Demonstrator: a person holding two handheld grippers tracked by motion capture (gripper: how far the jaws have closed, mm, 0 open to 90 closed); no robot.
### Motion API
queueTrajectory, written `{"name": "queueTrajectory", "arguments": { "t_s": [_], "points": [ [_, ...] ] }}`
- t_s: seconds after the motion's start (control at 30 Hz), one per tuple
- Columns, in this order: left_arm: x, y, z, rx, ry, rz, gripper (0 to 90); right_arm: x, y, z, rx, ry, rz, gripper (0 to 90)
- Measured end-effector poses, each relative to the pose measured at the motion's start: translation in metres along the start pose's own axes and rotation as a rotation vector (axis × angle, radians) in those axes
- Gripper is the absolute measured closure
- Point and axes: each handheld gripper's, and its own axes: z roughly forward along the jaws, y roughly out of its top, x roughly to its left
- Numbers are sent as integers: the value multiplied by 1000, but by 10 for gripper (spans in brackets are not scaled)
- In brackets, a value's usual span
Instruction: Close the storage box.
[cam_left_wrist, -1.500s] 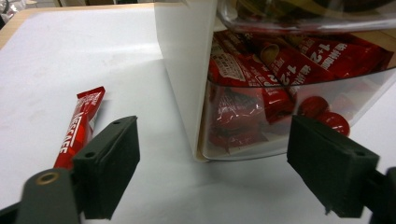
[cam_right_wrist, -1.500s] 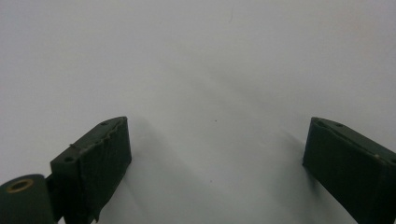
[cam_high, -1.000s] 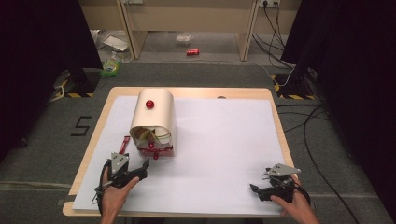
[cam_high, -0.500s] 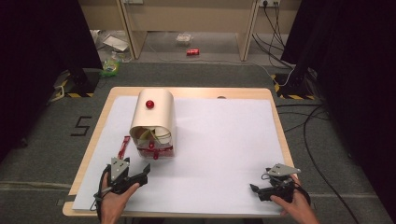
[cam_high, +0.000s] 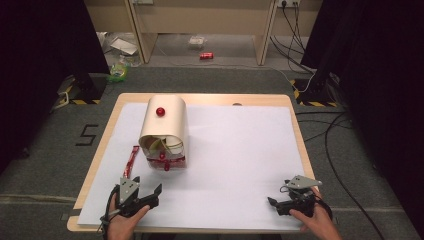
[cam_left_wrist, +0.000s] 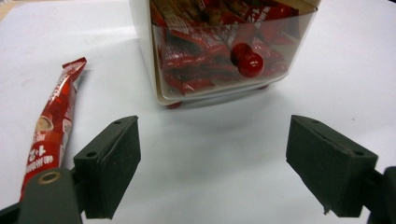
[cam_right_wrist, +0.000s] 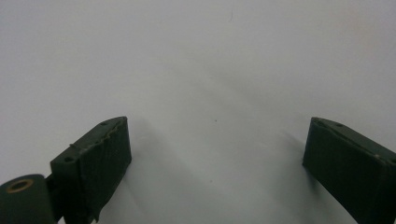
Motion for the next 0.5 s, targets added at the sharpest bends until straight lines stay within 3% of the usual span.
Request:
{"name": "queueTrajectory", "arguments": {
  "t_s": [0.5],
  "points": [
    [-13, -13, -5, 20, -27, 12, 174, 0, 0, 0, 0, 0, 0, 81]
  ]
}}
